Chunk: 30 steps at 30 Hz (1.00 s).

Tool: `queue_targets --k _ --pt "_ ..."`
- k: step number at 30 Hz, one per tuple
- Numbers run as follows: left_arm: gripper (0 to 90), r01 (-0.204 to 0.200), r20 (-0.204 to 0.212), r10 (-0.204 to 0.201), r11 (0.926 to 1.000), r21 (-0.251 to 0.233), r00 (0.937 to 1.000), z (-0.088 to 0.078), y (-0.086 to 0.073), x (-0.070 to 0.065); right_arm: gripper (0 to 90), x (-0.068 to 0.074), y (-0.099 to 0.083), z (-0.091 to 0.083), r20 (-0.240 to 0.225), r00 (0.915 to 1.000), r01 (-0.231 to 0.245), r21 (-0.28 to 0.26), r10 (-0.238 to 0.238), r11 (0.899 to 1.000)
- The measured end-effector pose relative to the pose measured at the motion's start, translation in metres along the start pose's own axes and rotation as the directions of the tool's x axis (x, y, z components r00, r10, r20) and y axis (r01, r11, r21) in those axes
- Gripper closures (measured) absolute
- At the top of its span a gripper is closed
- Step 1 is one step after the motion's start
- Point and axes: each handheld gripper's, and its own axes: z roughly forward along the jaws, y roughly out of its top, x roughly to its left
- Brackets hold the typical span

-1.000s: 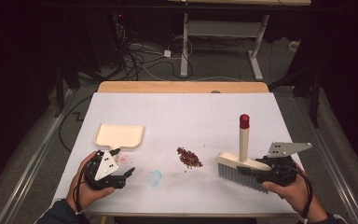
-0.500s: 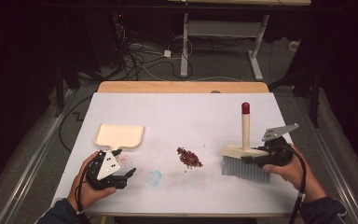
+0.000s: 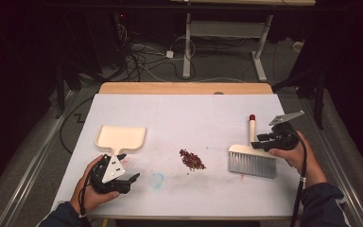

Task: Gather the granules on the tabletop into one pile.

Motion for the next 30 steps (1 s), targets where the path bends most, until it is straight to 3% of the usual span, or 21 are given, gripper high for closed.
queue_targets --k 3,5,9,13,22,25,28,30 --pt "21.1 -0.001 0.001 0.001 1.0000 -0.003 1.0000 0.000 0.001 0.000 70.3 0.005 0.001 0.001 0.139 0.9904 0.003 -0.011 -0.001 1.000" --pt "21.1 -0.002 0.002 0.002 1.0000 -0.005 1.0000 0.000 0.001 -0.001 76.9 0.005 0.000 0.004 0.191 0.9811 -0.021 -0.046 0.029 0.999" --pt "21.1 -0.006 0.003 0.006 1.0000 -0.002 1.0000 0.001 0.001 -0.001 81.1 0.004 -0.003 0.024 0.273 0.9616 -0.036 0.023 0.029 0.999" --pt "21.1 -0.006 0.003 0.006 1.0000 0.000 1.0000 0.001 0.001 -0.001 83.4 0.000 -0.007 0.038 0.296 0.9543 -0.058 0.041 0.043 0.998" --pt "21.1 -0.006 -0.001 0.006 1.0000 -0.007 1.0000 0.000 0.002 -0.001 79.2 -0.001 -0.008 0.040 0.303 0.9516 -0.059 0.022 0.049 0.998" --pt "21.1 -0.007 -0.002 0.007 0.9999 -0.008 1.0000 -0.001 0.002 -0.002 77.7 0.000 -0.008 0.042 0.320 0.9462 -0.053 0.017 0.045 0.998" --pt "21.1 -0.007 -0.004 0.006 0.9999 -0.012 1.0000 -0.001 0.002 0.000 74.3 0.004 -0.006 0.034 0.341 0.9388 -0.035 -0.045 0.048 0.998" --pt "21.1 -0.004 -0.005 0.004 0.9999 -0.015 1.0000 -0.001 0.003 0.000 67.6 0.012 -0.004 0.022 0.331 0.9428 0.007 -0.134 0.038 0.991"
